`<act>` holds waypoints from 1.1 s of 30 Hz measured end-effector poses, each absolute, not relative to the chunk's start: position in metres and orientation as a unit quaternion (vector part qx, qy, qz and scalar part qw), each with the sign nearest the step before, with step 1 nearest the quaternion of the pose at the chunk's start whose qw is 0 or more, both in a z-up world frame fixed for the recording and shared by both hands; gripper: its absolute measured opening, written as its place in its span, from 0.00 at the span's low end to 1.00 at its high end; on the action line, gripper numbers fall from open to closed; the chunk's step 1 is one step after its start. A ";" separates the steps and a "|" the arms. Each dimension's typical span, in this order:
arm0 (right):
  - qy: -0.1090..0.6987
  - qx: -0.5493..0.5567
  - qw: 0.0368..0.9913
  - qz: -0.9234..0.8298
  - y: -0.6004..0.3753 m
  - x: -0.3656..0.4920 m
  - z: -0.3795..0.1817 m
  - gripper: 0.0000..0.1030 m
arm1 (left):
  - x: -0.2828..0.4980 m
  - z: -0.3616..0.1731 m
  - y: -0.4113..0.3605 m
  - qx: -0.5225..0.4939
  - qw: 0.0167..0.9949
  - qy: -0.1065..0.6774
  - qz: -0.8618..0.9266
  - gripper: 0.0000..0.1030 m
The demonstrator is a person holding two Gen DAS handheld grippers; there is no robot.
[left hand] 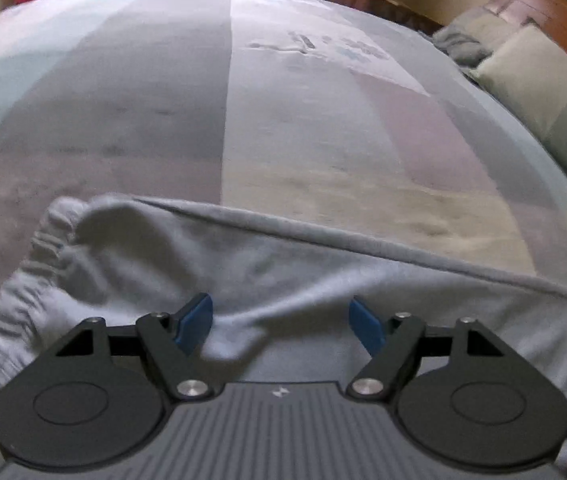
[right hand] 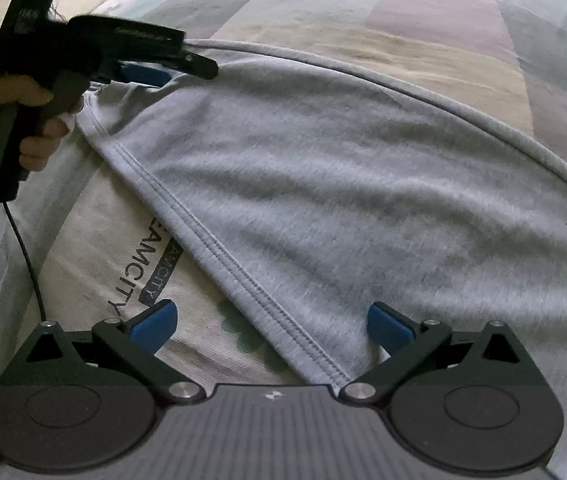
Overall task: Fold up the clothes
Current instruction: 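Press the folded grey sweatpants flat with both open grippers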
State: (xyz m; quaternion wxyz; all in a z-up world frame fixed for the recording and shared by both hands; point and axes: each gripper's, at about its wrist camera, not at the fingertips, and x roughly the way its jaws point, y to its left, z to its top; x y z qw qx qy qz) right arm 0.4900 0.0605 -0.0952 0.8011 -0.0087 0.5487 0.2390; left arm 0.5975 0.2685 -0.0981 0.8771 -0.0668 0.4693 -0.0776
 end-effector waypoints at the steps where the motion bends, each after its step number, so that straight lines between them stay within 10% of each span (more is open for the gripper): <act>1: 0.547 -0.008 0.803 0.238 0.061 0.489 -0.096 1.00 | 0.602 -0.100 0.272 -0.048 0.882 0.463 -0.070 0.74; 33: 0.535 0.027 0.840 0.089 0.019 0.476 -0.098 1.00 | 0.527 -0.102 0.214 0.098 0.878 0.457 -0.102 0.80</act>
